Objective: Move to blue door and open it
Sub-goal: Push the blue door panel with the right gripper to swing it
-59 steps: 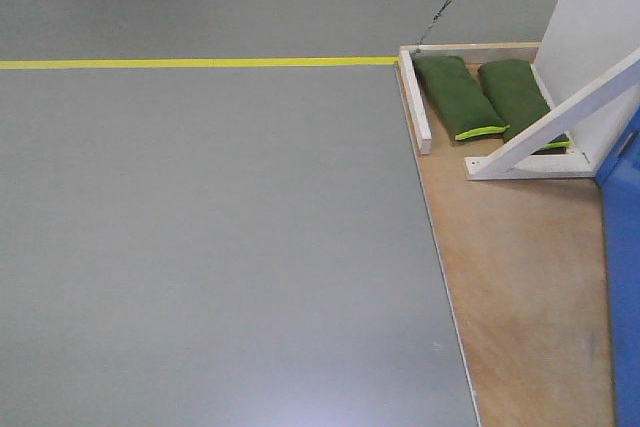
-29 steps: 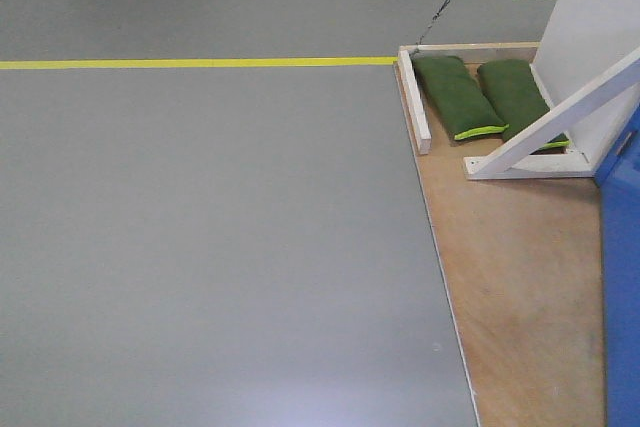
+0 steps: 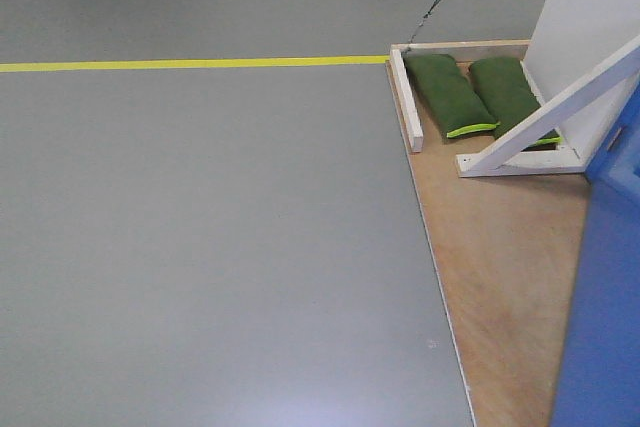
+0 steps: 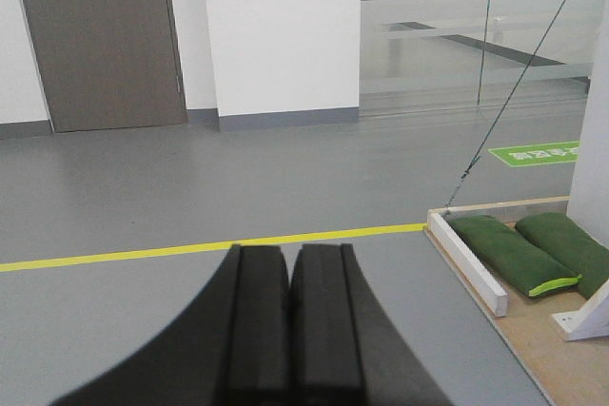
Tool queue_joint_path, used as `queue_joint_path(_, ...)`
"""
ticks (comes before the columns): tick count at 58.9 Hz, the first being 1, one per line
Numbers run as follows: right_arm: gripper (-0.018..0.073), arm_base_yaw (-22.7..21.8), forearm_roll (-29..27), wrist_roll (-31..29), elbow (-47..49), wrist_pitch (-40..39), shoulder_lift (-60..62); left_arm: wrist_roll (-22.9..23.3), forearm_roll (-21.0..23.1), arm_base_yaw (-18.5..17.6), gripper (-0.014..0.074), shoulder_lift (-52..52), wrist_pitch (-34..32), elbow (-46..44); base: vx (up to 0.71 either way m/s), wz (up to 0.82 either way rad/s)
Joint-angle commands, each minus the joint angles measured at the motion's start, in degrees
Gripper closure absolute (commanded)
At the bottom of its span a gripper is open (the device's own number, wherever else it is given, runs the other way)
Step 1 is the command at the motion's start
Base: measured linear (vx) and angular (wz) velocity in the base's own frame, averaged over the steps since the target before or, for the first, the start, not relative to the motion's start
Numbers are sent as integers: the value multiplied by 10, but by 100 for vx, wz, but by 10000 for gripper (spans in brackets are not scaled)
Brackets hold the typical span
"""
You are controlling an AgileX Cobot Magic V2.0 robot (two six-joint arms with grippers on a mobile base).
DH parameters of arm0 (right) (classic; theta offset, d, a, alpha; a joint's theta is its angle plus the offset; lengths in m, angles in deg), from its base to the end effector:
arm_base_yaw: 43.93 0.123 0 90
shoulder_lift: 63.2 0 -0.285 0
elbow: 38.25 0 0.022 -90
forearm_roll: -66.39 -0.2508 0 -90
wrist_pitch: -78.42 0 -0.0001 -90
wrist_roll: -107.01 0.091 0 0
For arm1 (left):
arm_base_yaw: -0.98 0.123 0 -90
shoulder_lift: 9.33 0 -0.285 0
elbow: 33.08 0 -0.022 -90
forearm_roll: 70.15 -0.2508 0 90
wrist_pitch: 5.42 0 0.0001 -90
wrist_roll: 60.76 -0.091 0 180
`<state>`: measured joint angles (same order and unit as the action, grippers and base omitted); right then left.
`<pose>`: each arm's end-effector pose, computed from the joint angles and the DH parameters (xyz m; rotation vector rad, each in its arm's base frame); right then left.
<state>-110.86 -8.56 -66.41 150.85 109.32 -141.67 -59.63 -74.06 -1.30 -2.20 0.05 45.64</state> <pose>0.1385 -0.2098 0.5273 1.1569 0.8110 0.5308 0.0567 -0.0017 0.1963 0.0650 1.5923 0.0117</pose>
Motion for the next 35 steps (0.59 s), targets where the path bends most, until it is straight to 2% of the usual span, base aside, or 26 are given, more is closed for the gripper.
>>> queue_joint_path(1, 561, 56, -75, 11, 26, 135, 36, 4, 1, 0, 524, -8, -48, -16, 0, -2)
queue_joint_path(12, 561, 120, -76, 11, 26, 155, 64, 4, 1, 0, 524, -8, -48, -16, 0, 0)
queue_joint_path(19, 561, 175, -75, 11, 26, 154, 65, 4, 1, 0, 524, -8, -48, -16, 0, 0)
queue_joint_path(28, 561, 251, -74, 11, 26, 151, 45, 4, 1, 0, 524, -8, -48, -16, 0, 0)
queue_joint_path(35, 561, 289, -68, 11, 26, 138, 27, 4, 1, 0, 524, -8, -48, -16, 0, 0)
